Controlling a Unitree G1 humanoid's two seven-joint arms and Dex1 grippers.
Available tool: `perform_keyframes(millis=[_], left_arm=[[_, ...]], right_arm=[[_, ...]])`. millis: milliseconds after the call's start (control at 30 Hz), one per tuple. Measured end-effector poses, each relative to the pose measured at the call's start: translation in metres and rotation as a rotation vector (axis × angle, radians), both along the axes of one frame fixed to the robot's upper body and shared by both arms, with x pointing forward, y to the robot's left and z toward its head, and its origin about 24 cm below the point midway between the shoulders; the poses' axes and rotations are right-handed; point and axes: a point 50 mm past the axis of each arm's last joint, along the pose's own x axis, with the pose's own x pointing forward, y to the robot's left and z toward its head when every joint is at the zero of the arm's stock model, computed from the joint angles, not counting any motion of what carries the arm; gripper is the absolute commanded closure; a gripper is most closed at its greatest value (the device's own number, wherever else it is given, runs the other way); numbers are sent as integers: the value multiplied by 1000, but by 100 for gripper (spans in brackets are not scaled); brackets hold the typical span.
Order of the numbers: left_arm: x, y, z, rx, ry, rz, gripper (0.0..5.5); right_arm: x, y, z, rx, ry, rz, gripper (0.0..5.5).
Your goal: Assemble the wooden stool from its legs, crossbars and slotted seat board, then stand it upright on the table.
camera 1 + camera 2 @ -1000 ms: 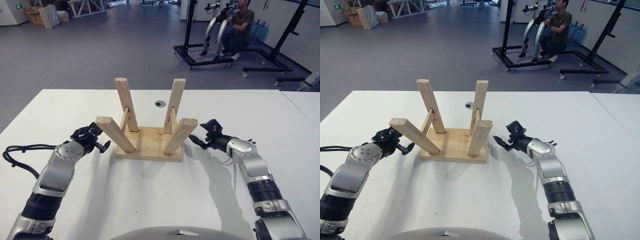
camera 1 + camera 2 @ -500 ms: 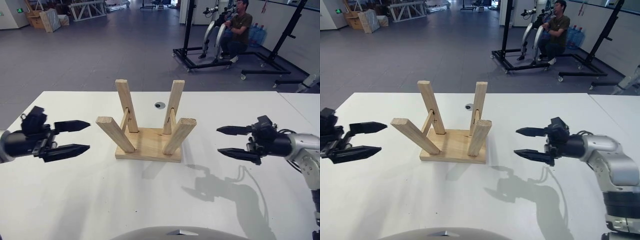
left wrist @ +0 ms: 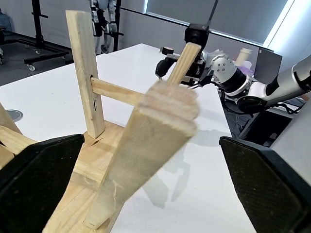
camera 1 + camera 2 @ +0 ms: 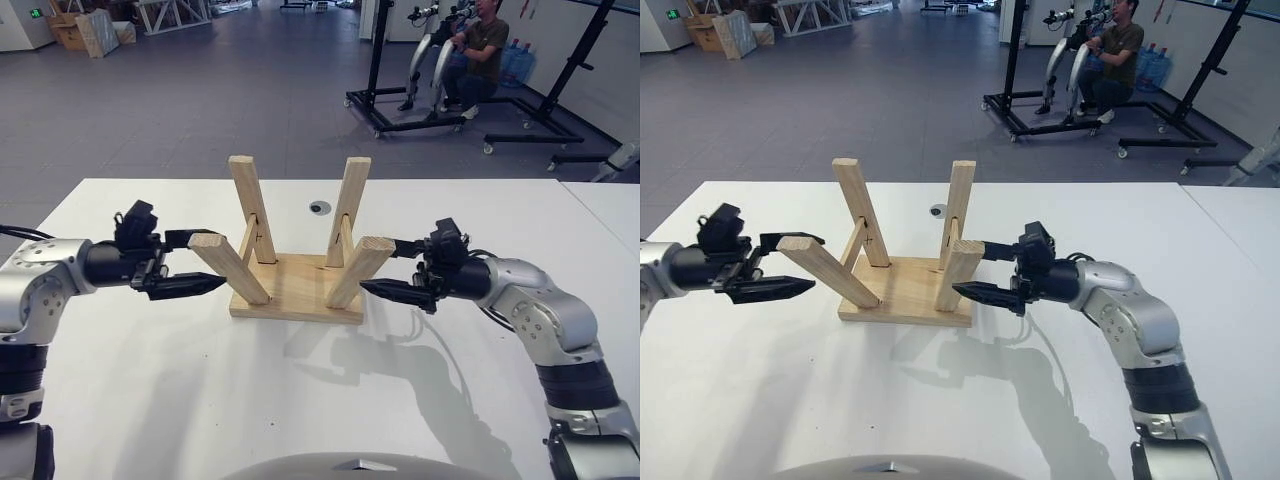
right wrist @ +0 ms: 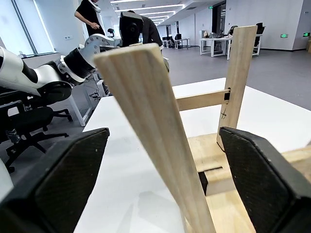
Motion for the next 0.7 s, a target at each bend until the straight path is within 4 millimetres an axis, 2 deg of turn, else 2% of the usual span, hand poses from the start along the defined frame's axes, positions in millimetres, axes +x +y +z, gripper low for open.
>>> perform_keyframes(millis=[33,167,433,700], left_arm=[[1,-2,-2,0,-2,-1,37],[4,-8,-9,-8,-4,15,107],[5,-10,-8,-40,-4,35,218],[4,-11,-1,-81,-10,36,348]], right_arm=[[2,2,2,4,-7,-3,172],[11,8,5,26,-14,-37,255],[11,13,2,23,-6,-14,386],[14,11,3,1,-22,-6,407]])
